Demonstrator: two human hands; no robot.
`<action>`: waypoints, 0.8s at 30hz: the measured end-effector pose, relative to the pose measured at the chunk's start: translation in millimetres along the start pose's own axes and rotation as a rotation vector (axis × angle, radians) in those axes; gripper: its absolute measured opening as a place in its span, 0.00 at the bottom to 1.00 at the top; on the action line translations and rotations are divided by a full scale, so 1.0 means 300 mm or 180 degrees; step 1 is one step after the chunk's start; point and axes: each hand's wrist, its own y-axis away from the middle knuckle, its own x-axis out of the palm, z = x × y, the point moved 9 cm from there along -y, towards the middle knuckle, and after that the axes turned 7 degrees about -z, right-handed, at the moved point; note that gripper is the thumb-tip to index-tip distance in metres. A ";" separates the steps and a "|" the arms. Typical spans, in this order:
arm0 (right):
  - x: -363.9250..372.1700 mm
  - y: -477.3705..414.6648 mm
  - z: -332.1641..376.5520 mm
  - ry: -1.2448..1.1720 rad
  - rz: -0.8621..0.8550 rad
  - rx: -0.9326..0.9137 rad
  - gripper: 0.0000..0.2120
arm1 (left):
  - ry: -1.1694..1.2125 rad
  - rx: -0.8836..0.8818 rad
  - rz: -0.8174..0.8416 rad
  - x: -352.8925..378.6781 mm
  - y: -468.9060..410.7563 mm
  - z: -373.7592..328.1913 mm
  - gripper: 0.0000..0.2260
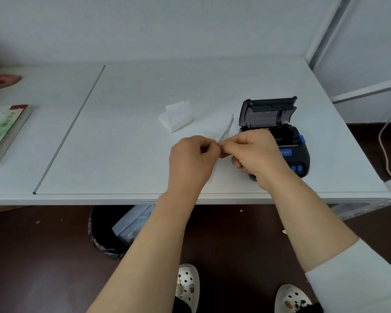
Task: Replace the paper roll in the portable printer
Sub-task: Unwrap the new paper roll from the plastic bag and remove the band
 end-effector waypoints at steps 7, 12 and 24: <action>-0.010 -0.013 -0.003 0.0052 -0.0154 -0.0081 0.08 | 0.0349 -0.0406 -0.0212 -0.023 -0.027 0.063 0.10; -0.016 -0.007 0.007 -0.0046 -0.0168 -0.0137 0.08 | 0.0563 -0.0493 0.0054 -0.004 -0.024 0.056 0.04; -0.048 -0.010 0.022 0.0286 -0.0451 -0.0321 0.10 | 0.0139 -0.0159 -0.0460 -0.087 -0.034 0.032 0.06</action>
